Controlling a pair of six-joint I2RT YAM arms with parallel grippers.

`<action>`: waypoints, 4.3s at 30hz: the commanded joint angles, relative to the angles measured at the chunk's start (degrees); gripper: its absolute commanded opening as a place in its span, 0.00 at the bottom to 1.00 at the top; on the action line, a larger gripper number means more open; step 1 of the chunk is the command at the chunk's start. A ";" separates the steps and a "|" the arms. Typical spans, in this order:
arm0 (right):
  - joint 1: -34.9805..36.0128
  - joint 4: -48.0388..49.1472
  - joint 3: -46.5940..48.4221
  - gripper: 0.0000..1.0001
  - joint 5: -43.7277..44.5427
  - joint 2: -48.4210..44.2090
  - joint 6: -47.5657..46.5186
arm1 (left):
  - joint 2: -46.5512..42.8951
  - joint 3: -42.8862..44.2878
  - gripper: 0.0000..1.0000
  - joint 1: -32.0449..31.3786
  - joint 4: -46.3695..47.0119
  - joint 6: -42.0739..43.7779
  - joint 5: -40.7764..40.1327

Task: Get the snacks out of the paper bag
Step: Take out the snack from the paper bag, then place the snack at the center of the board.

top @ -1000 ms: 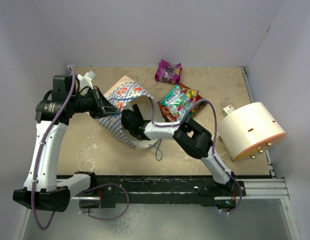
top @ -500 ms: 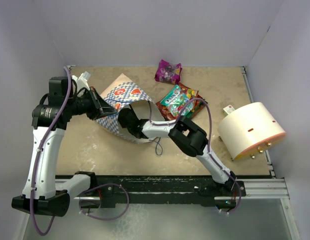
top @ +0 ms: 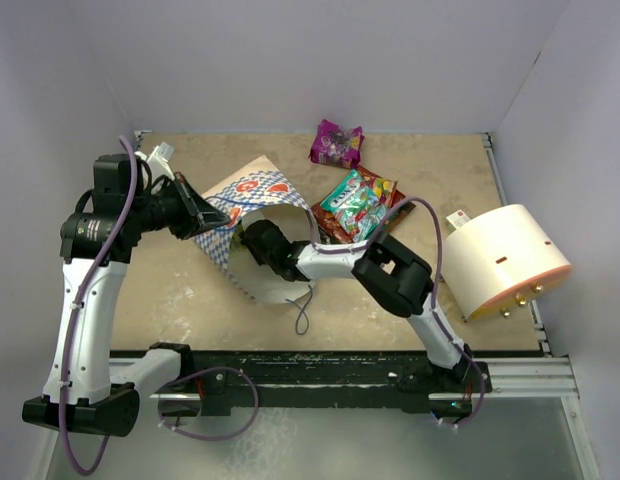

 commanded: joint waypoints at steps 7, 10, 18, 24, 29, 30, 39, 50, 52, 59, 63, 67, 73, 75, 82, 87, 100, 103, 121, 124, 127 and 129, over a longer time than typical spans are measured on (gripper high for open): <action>2.37 0.21 -9.27 0.17 -6.88 -11.07 1.00 | -1.20 0.72 0.00 0.34 4.20 -1.23 -0.89; 3.22 -0.16 -11.89 0.15 -7.32 -13.81 1.04 | -1.38 -0.16 0.00 0.32 5.26 -1.34 -0.50; 3.78 -2.10 -17.12 0.15 -7.30 -21.60 1.88 | -1.51 -0.44 0.00 0.34 5.62 0.68 -0.66; 4.03 -1.67 -21.34 0.15 -8.08 -25.88 2.14 | -1.53 0.42 0.00 0.34 5.27 1.79 -0.57; 4.19 -1.36 -24.56 0.15 -10.87 -31.42 2.16 | -1.48 0.85 0.00 0.34 5.96 1.88 -0.29; 4.13 -0.89 -25.03 0.15 -12.83 -32.05 2.00 | -1.42 0.83 0.00 0.33 6.24 1.64 -0.05; 6.20 0.64 -22.65 0.15 -20.31 -29.65 3.37 | 0.35 3.09 0.00 0.34 9.24 0.53 1.59; 9.38 -6.37 -18.55 0.15 -24.26 -34.51 0.19 | 2.94 8.41 0.00 0.34 10.95 2.31 -0.91; 9.48 -8.17 -17.65 0.15 -23.09 -36.77 0.10 | 2.97 7.38 0.00 0.34 10.86 2.28 -1.09; 9.48 -19.07 -12.97 0.13 -20.20 -45.67 -2.05 | 2.40 6.94 0.00 0.34 8.14 2.52 -5.91; 9.49 -26.31 -10.15 0.10 -16.09 -51.24 -2.42 | 2.22 6.16 0.00 0.34 7.39 2.33 -7.01; 9.46 -30.65 -8.22 0.10 -14.93 -56.56 -4.19 | 1.41 4.94 0.00 0.34 7.38 1.93 -7.71; 8.70 -35.94 -2.79 0.06 -5.16 -60.31 -10.31 | 0.14 3.62 0.00 0.34 6.82 1.18 -8.63; 7.16 -35.36 -1.53 0.06 -3.53 -61.16 -12.86 | -0.39 3.55 0.00 0.34 6.26 1.04 -9.11; -11.18 -33.28 1.20 0.04 -12.63 -61.11 -13.34 | -2.10 3.89 0.00 0.34 3.64 1.20 -10.24; -26.17 -32.06 -2.71 0.05 -21.20 -57.72 -13.26 | -3.86 4.00 0.00 0.34 2.33 1.72 -10.22; -45.75 -32.83 -2.66 0.07 -36.18 -38.09 -8.06 | -4.30 5.18 0.00 0.34 1.96 2.17 -6.49; -46.71 -33.93 -1.38 0.08 -36.53 -34.27 -11.72 | -4.45 5.15 0.00 0.33 2.02 2.00 -6.23; -47.61 -37.22 5.04 0.31 -40.71 -19.49 -17.81 | -5.27 3.22 0.00 0.33 3.96 0.23 -5.00; -47.58 -36.91 4.80 0.46 -40.01 -19.37 -17.41 | -5.25 3.26 0.00 0.30 4.01 0.33 -4.49; -47.56 -38.27 5.56 0.59 -39.63 -19.91 -17.61 | -5.11 3.35 0.00 0.34 3.91 0.33 -3.91; -47.56 -39.20 5.48 0.66 -38.63 -21.45 -17.48 | -4.89 3.20 0.00 0.34 3.79 0.36 -3.79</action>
